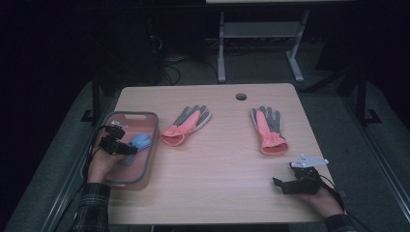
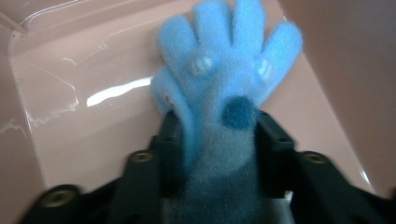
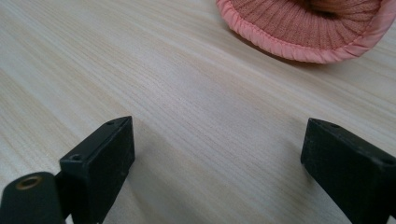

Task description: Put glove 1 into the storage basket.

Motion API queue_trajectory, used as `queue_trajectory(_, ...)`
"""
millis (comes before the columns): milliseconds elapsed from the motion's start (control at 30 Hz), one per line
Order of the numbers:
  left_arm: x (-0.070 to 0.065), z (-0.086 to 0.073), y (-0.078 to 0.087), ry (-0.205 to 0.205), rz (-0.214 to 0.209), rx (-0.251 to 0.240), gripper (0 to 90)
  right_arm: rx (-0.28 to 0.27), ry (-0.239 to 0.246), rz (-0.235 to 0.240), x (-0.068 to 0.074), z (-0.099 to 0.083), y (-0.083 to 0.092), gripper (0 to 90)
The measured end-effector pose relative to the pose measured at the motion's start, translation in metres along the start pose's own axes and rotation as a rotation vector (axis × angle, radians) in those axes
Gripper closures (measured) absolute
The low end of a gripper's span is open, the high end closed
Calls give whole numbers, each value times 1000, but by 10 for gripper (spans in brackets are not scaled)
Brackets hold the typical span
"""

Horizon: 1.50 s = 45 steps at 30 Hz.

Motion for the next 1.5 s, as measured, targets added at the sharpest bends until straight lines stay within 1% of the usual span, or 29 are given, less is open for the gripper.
queue_trajectory(33, 0, 0, -1, 0, 3, -1, 456, 0, 0, 0, 0, 0, 0, 96)
queue_trajectory(67, 1, 0, -1, -3, 12, -2, 370, 0, 0, 0, 0, 0, 0, 96)
queue_trajectory(133, 1, 1, -1, -3, 18, -7, 286, 0, 0, 0, 0, 0, 0, 96)
queue_trajectory(233, 3, 4, 4, 1, 32, -42, 214, 0, 0, 0, 0, 0, 0, 96)
queue_trajectory(267, 3, 4, 4, 1, 32, -42, 198, 0, 0, 0, 0, 0, 0, 96)
queue_trajectory(333, 3, 7, 12, 0, 32, -80, 185, 0, 0, 0, 0, 0, 0, 96)
queue_trajectory(367, 3, 7, 12, 0, 32, -80, 184, 0, 0, 0, 0, 0, 0, 96)
queue_trajectory(400, 1, 10, 20, 4, 22, -108, 184, 0, 0, 0, 0, 0, 0, 96)
queue_trajectory(500, -4, 14, 31, 7, 3, -152, 184, 0, 0, 0, 0, 0, 0, 96)
queue_trajectory(533, -6, 16, 34, 6, -7, -165, 183, 0, 0, 0, 0, 0, 0, 96)
queue_trajectory(567, -6, 16, 34, 6, -7, -165, 182, 0, 0, 0, 0, 0, 0, 96)
queue_trajectory(600, -12, 19, 40, -1, -20, -187, 182, 0, 0, 0, 0, 0, 0, 96)
queue_trajectory(633, -12, 19, 40, -1, -20, -187, 181, 0, 0, 0, 0, 0, 0, 96)
queue_trajectory(667, -18, 23, 46, -10, -35, -206, 178, 0, 0, 0, 0, 0, 0, 96)
queue_trajectory(833, -37, 33, 59, -38, -64, -250, 169, 0, 0, 0, 0, 0, 0, 96)
queue_trajectory(867, -37, 33, 59, -38, -64, -250, 169, 0, 0, 0, 0, 0, 0, 96)
queue_trajectory(900, -45, 37, 64, -54, -72, -266, 169, 0, 0, 0, 0, 0, 0, 96)
queue_trajectory(933, -45, 37, 64, -54, -72, -266, 167, 0, 0, 0, 0, 0, 0, 96)
queue_trajectory(967, -51, 39, 68, -68, -81, -278, 167, 0, 0, 0, 0, 0, 0, 96)
queue_trajectory(1000, -60, 42, 72, -81, -95, -294, 165, 0, 0, 0, 0, 0, 0, 96)
queue_trajectory(1033, -60, 42, 72, -81, -95, -294, 166, 0, 0, 0, 0, 0, 0, 96)
queue_trajectory(1067, -71, 45, 75, -100, -110, -308, 166, 0, 0, 0, 0, 0, 0, 96)
queue_trajectory(1167, -89, 50, 77, -125, -138, -319, 165, 0, 0, 0, 0, 0, 0, 96)
queue_trajectory(1200, -89, 50, 77, -125, -138, -319, 165, 0, 0, 0, 0, 0, 0, 96)
queue_trajectory(1267, -102, 53, 76, -149, -156, -322, 166, 0, 1, 0, 0, 0, 0, 96)
queue_trajectory(1300, -111, 55, 75, -169, -162, -321, 166, 0, 1, 0, 0, 0, 0, 96)
queue_trajectory(1400, -128, 57, 70, -194, -177, -316, 166, 0, 0, 0, 0, 0, 0, 96)
queue_trajectory(1433, -128, 57, 70, -194, -177, -316, 166, 0, 0, 0, 0, 0, 0, 96)
queue_trajectory(1500, -138, 58, 66, -210, -185, -312, 166, 0, 0, 0, 0, 0, 0, 96)
Point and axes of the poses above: each handheld gripper's, and its own axes: y roughly backward along the jaws, z roughly out of its top, x roughly to its left, the point moved 9 cm from there along -y, roughly forward along the jaws, and after that the axes turned 8 degrees about x, right-handed, at the moved point
